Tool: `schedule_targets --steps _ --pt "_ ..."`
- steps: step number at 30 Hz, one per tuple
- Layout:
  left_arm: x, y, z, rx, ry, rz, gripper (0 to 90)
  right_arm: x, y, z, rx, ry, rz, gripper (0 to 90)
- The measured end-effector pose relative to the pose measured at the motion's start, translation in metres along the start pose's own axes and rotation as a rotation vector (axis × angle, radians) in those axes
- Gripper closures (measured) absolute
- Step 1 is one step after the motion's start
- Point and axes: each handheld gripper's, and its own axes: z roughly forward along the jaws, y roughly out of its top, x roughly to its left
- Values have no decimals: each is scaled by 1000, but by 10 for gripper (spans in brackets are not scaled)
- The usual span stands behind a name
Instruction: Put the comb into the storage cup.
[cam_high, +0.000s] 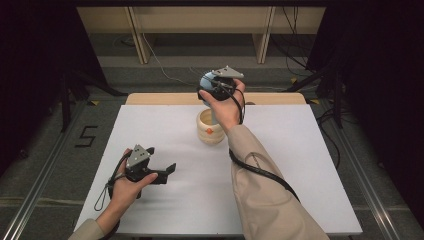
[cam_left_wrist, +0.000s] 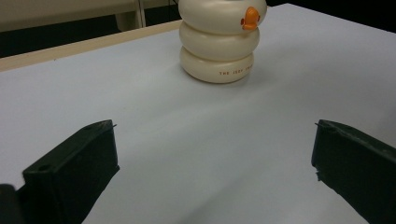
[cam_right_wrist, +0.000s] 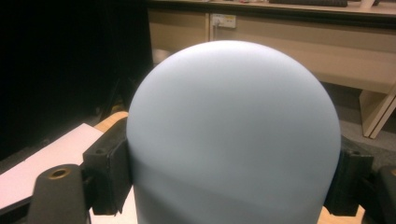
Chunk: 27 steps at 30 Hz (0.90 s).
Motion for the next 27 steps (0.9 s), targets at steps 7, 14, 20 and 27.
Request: schedule_targets --steps 7,14,20,27 --pt "0 0 0 -1 1 -1 0 1 -2 1 8 0 1 211" --pt "0 0 0 1 1 1 0 0 -5 3 19 -3 -1 211" --pt "0 0 0 1 1 1 0 -1 -8 5 29 -3 -8 210" --pt "0 0 0 1 1 2 0 1 -10 6 38 -1 -8 210"
